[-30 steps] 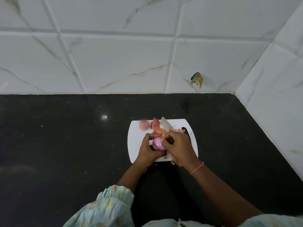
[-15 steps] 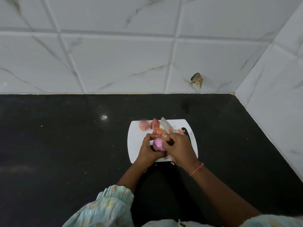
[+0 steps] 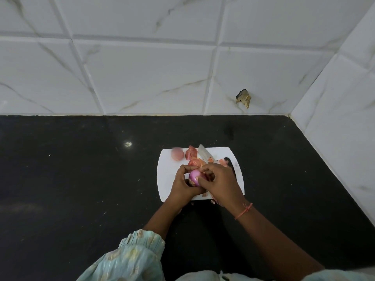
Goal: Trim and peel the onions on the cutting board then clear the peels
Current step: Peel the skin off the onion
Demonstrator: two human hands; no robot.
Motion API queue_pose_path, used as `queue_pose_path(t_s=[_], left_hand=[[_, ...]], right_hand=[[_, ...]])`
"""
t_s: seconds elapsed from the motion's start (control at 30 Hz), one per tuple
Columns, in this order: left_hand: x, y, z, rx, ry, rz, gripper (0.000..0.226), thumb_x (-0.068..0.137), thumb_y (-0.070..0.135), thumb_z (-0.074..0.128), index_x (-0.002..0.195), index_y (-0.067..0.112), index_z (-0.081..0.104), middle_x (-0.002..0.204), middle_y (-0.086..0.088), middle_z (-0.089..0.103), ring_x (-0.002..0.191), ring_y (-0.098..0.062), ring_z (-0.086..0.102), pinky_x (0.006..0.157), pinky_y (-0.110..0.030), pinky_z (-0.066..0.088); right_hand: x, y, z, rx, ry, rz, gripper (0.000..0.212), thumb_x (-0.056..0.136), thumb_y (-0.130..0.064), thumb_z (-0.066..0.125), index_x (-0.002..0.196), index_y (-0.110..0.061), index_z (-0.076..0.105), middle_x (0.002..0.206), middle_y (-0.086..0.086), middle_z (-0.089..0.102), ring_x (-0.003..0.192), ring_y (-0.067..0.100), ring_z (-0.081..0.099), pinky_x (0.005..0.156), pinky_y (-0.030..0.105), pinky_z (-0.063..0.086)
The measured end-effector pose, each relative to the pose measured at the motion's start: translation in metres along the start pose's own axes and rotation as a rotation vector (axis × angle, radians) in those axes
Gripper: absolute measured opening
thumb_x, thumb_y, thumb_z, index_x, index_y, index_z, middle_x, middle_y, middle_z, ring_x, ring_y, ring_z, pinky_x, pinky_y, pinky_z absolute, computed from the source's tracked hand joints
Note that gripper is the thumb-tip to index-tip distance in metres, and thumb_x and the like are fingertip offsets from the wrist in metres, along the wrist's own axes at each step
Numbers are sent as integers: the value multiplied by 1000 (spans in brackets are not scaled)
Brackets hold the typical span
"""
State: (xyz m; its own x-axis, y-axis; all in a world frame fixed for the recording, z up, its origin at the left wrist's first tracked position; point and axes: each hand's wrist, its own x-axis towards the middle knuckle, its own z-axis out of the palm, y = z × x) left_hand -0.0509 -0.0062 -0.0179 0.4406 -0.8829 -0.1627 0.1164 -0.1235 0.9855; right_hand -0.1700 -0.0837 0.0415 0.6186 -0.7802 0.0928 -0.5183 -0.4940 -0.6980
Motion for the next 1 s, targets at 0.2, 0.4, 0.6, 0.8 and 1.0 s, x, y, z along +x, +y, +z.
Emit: queue_pose_path(t_s=[0.2, 0.4, 0.6, 0.8, 1.0], left_hand=[[2, -2, 0, 15, 0, -6, 69, 63, 11, 91, 120, 25, 54, 128, 2, 60, 115, -20, 63, 95, -36, 58], [1, -1, 1, 23, 0, 0, 68, 67, 5, 90, 121, 23, 53, 127, 2, 60, 114, -18, 62, 85, -22, 57], [1, -2, 0, 38, -8, 0, 70, 69, 11, 92, 124, 23, 51, 130, 4, 56, 117, -20, 59, 90, -29, 59], [1, -2, -1, 24, -15, -3, 70, 68, 11, 91, 124, 23, 51, 129, 4, 56, 116, -20, 59, 91, -32, 59], [2, -2, 0, 11, -3, -11, 68, 65, 15, 91, 121, 29, 54, 129, 4, 58, 117, -23, 61, 95, -39, 58]], right_hand=[[3, -7, -4, 11, -12, 3, 17, 81, -26, 77, 95, -16, 74, 88, -4, 73, 83, 6, 66, 81, 30, 56], [2, -6, -4, -2, -2, 3, 10, 83, -19, 72, 91, -14, 75, 84, -2, 73, 80, 7, 65, 79, 23, 53], [4, -1, -7, 30, 46, 44, 14, 82, -8, 71, 76, -20, 67, 67, -17, 60, 71, 1, 61, 67, 14, 46], [1, 3, -2, 117, 57, 73, 12, 91, -18, 64, 100, -17, 73, 92, -8, 70, 90, 6, 65, 84, 28, 56], [-4, -3, 1, -32, 30, -6, 20, 81, -25, 77, 99, -21, 69, 95, -7, 69, 89, 6, 63, 83, 27, 55]])
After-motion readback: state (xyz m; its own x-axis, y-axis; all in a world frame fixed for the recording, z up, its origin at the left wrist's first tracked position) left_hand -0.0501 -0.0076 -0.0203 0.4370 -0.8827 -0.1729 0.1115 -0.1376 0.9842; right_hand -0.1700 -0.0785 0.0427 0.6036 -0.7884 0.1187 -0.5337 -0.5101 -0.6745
